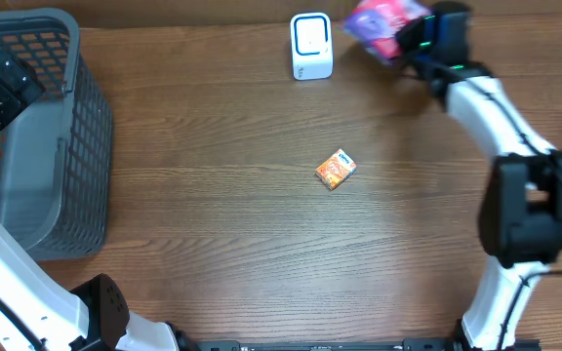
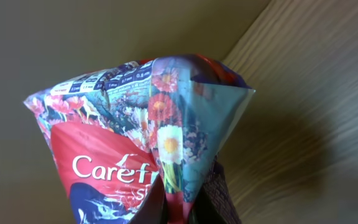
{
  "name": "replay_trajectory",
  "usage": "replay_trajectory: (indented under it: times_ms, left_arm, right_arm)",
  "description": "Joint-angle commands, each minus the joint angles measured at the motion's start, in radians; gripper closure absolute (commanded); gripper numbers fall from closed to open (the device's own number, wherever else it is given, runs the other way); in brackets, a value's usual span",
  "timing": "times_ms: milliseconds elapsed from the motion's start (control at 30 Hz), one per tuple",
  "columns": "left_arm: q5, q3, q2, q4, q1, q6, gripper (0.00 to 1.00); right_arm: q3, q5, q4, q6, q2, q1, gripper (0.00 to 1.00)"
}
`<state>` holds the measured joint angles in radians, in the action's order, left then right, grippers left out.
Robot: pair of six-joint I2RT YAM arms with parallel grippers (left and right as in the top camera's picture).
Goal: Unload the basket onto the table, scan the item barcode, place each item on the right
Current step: 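Carry the Carefree pack off the table's right edge and release it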
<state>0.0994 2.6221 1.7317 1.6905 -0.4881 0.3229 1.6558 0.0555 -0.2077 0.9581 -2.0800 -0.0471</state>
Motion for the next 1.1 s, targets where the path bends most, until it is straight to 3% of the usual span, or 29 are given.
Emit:
replay_trajectory:
  times_ms: [0,267,467,700,833,867,1000,1067]
  left_arm:
    - [-0.006,-0.003,0.0,-0.001,-0.004,0.014,0.0]
    - [-0.006,-0.003,0.0,-0.001,-0.004,0.014,0.0]
    - [-0.006,-0.003,0.0,-0.001,-0.004,0.014,0.0]
    - [-0.006,-0.003,0.0,-0.001,-0.004,0.014,0.0]
    - [-0.006,-0.003,0.0,-0.001,-0.004,0.014,0.0]
    - [-0.006,-0.003,0.0,-0.001,-0.004,0.014,0.0]
    - [-0.006,-0.003,0.0,-0.001,-0.004,0.014,0.0]
    - [-0.006,-0.003,0.0,-0.001,-0.004,0.014,0.0]
  right_arm:
    - [0.029,-0.032,-0.105,0.0,0.16,0.157,0.96]
    - [0.028,-0.044,-0.412,-0.026,0.19,0.541,0.96]
    - [0.025,-0.046,-0.436,-0.146,0.171,0.77,0.96]
    - [0.021,-0.047,-0.422,-0.228,0.108,0.882,0.96]
    - [0.021,-0.047,-0.399,-0.258,0.056,0.894,0.9]
    - [0.021,-0.047,-0.399,-0.27,0.047,0.894,0.86]
    - [0.026,-0.034,-0.409,-0.294,0.049,0.894,0.35]
    - [0.037,-0.019,-0.43,-0.294,0.075,0.896,0.19]
